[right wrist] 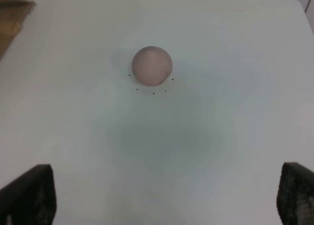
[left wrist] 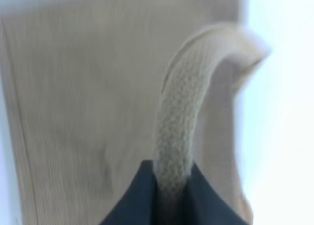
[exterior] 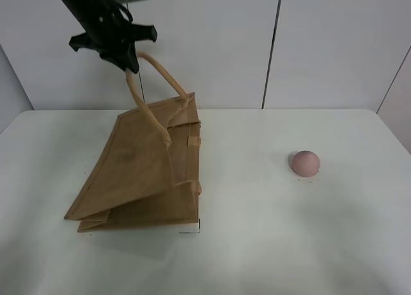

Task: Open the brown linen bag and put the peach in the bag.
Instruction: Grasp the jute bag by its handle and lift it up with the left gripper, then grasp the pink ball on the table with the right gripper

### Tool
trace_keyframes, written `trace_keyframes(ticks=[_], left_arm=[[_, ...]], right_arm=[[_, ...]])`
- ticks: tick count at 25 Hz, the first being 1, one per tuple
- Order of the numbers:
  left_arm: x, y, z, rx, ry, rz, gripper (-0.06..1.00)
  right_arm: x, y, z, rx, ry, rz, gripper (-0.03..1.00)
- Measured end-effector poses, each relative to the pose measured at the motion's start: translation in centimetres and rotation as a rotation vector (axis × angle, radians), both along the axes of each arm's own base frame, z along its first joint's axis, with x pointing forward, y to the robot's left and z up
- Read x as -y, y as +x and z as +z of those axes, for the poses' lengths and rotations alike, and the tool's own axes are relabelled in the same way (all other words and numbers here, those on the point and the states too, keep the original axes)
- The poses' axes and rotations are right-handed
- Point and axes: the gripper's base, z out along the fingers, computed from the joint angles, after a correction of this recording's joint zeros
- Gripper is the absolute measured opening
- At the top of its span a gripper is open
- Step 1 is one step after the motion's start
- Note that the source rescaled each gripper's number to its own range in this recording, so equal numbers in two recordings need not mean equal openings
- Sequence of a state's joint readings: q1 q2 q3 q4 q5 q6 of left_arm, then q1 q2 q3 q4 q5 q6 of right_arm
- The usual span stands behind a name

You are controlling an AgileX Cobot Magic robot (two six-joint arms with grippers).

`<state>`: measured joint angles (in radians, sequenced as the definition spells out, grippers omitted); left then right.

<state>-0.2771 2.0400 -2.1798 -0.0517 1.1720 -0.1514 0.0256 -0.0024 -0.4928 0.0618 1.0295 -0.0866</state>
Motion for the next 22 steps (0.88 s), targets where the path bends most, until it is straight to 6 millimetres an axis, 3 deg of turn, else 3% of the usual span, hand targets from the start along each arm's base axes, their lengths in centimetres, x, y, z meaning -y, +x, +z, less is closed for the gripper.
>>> trace_keyframes(ticks=[7, 11, 15, 18, 22], left_arm=[[-0.6, -2.6, 5.5, 0.139, -0.041, -0.015, 0.0], [-1.1, -4.2, 7.4, 0.18, -0.045, -0.028, 0.0], [-1.2, -4.8, 8.0, 0.192, -0.047, -0.032, 0.0], [-1.2, -4.8, 8.0, 0.19, -0.053, -0.034, 0.0], [-1.1, -4.8, 7.9, 0.186, -0.054, -0.038, 0.0]], right_arm=[[0.0, 0.3, 0.2, -0.023, -0.001, 0.0, 1.0], [-0.2, 2.9, 1.6, -0.16, 0.011, 0.009, 1.0], [-0.5, 7.7, 3.6, -0.337, 0.023, 0.014, 1.0], [-0.6, 12.6, 4.4, -0.472, 0.021, 0.012, 1.0], [-0.8, 20.3, 3.9, -0.636, 0.019, 0.008, 1.0]])
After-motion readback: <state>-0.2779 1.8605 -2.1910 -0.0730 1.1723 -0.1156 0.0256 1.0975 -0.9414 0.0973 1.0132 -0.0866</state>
